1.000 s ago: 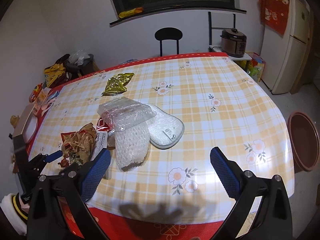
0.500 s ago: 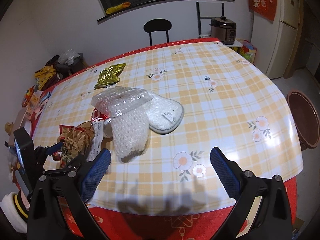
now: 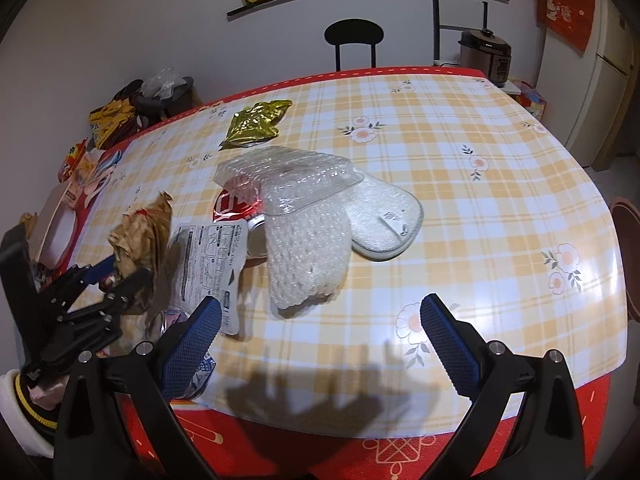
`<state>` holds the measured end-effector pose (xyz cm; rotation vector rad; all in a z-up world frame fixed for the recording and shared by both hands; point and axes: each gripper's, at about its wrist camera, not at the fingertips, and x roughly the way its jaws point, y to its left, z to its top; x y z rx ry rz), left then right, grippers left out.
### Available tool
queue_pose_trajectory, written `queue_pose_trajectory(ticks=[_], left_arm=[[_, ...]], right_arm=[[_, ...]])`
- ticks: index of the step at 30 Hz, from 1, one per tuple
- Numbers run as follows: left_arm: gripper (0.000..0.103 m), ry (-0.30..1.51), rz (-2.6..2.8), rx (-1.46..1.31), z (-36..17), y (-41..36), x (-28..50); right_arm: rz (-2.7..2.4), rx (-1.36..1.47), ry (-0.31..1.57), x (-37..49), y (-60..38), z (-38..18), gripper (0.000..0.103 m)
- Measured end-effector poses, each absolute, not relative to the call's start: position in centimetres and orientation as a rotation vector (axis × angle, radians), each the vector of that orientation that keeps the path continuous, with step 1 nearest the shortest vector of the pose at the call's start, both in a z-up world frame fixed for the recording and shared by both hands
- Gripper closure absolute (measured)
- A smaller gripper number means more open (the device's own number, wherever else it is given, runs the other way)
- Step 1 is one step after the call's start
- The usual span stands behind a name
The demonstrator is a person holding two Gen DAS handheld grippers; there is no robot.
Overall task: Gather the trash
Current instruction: 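Grasp the crumpled brown paper wrappers with the left tool, then grasp the white printed card with the right tool while the left tool holds the brown paper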
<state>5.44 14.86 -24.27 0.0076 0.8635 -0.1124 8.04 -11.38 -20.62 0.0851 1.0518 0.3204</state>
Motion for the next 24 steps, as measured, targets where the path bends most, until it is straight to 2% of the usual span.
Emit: queue_pose_trajectory(ticks=[8, 24], left_arm=[[0.042, 0.804, -0.064, -0.159, -22.0, 19.2, 3.7], [0.042, 0.834, -0.006, -0.256, -23.3, 22.5, 1.2]], right_arm=[[0.371, 0.070, 1.063, 8.5, -9.2, -21.8, 0.005], [0.527, 0.154, 1.171, 9.1, -4.9, -25.2, 0.005]])
